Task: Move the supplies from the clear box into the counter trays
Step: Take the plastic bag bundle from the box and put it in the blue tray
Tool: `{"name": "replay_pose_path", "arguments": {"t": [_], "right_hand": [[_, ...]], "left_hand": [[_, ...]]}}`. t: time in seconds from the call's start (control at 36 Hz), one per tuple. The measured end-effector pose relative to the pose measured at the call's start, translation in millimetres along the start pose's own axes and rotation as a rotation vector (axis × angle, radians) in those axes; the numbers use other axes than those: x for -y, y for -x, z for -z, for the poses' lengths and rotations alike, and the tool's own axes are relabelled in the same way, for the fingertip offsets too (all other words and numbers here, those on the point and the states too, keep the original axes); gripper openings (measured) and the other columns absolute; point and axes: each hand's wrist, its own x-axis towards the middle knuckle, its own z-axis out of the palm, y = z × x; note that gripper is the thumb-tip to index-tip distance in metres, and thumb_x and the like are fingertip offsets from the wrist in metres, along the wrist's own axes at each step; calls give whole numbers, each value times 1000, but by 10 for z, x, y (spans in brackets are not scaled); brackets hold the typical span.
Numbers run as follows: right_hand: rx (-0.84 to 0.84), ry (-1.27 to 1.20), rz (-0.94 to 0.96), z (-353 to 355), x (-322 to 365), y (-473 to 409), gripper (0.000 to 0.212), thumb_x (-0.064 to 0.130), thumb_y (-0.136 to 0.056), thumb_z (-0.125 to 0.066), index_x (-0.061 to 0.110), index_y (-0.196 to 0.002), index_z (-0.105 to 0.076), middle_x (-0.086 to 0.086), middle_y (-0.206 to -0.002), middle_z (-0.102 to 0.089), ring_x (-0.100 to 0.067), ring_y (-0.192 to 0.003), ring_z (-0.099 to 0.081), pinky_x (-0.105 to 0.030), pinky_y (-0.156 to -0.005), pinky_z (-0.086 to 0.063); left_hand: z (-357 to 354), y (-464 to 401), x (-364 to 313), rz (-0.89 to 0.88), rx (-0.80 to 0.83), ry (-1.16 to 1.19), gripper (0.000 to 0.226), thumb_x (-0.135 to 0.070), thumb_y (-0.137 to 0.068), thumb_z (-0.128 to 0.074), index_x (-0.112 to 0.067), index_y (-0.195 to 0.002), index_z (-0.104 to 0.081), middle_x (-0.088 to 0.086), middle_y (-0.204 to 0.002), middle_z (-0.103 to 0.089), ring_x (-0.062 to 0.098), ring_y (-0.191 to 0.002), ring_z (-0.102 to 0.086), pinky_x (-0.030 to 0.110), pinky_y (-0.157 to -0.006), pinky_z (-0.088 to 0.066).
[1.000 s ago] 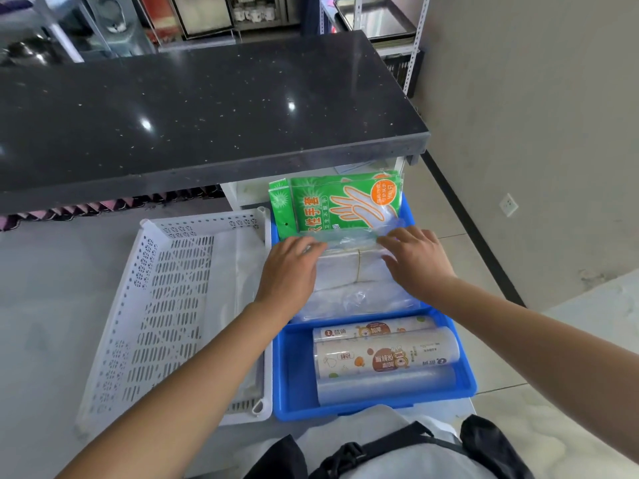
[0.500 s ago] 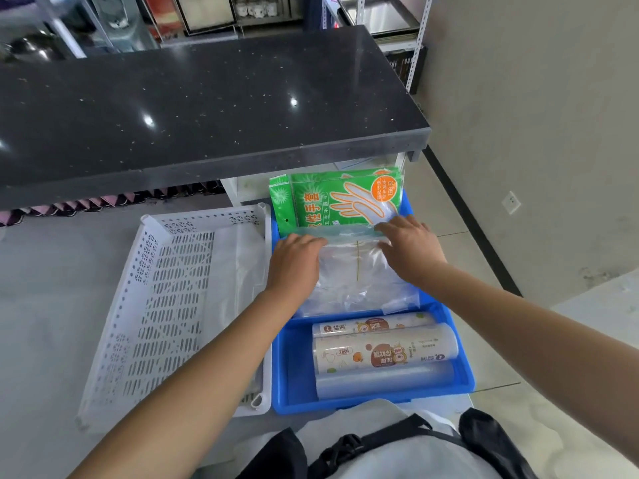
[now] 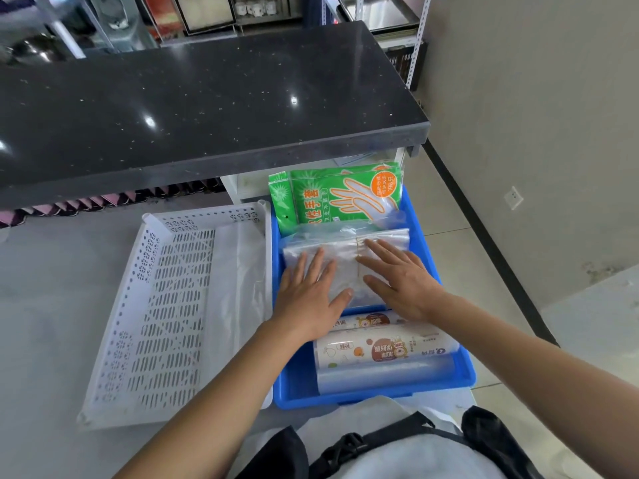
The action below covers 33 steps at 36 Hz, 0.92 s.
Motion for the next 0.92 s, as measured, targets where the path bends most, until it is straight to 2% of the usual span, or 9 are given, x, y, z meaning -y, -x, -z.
{"name": "replay_pose_path", "arguments": {"t": [0.06,0.11,0.19,0.39,0.53,0.61,0.69,0.81,0.92], "right_hand": [[-71,-2,-3,31,17,12,48,44,-102,-37,30,-148,-41,3,-162,-25,-20,-150,-16,-45,-119,-16],[-101,-11,-35,46,38,28,46,45,-101,-40,28,-143,-48,1,-154,-40,-23,-143,-29,-46,-114,-26],[-15,6,-82,35,57,33,44,47,-100,-40,29,-138,-54,0,-143,-46,-24,-133,-36,-44,-106,-33],[108,46,-127,75,80,0,51,51,-101,-35,30,-146,-44,2,-151,-39,-22,-140,-30,-46,-112,-29],[81,-55,-137,151,97,119,50,50,-99,-42,30,-144,-45,4,-152,-43,-21,-138,-37,-46,-113,-32],[40,-77,-130,177,84,227,42,47,-98,-46,30,-135,-55,5,-142,-54,-19,-127,-49,-43,-106,-40],[60,-15,-97,167,109,292,35,45,-97,-45,34,-126,-62,6,-130,-63,-19,-115,-57,-39,-97,-47],[239,129,-91,125,124,253,37,38,-98,-35,32,-115,-68,3,-121,-68,-23,-107,-60,-37,-89,-50],[296,136,-101,125,74,182,33,36,-97,-33,25,-97,-64,-1,-118,-68,-25,-100,-60,-37,-84,-48]], "left_hand": [[17,5,-14,-28,-55,21,69,-64,-97,-21,-34,-157,-6,-8,-166,12,19,-152,13,43,-121,4],[47,-3,-29,-57,-101,31,63,-59,-99,-23,-29,-155,-21,-3,-164,-14,22,-149,-10,41,-120,-11],[74,-34,-61,-54,-54,12,58,-54,-101,-24,-23,-147,-41,0,-149,-43,24,-135,-35,41,-111,-28],[87,-73,-85,1,29,37,60,-53,-102,-23,-22,-152,-33,-1,-156,-37,22,-142,-32,39,-114,-26],[124,67,-74,16,-12,154,55,-50,-103,-30,-23,-149,-40,-4,-155,-40,19,-142,-33,37,-116,-24],[121,244,-92,41,-115,306,44,-47,-102,-36,-27,-138,-54,-8,-144,-53,16,-133,-45,33,-109,-34],[92,387,-206,51,-156,275,38,-46,-102,-36,-35,-127,-61,-12,-130,-62,15,-119,-53,32,-95,-43],[67,377,-321,117,14,165,43,-47,-102,-30,-39,-138,-53,-7,-143,-55,21,-129,-48,40,-105,-40],[69,224,-313,191,153,100,49,-52,-102,-24,-41,-147,-38,-3,-155,-42,24,-141,-39,38,-111,-32]]}}
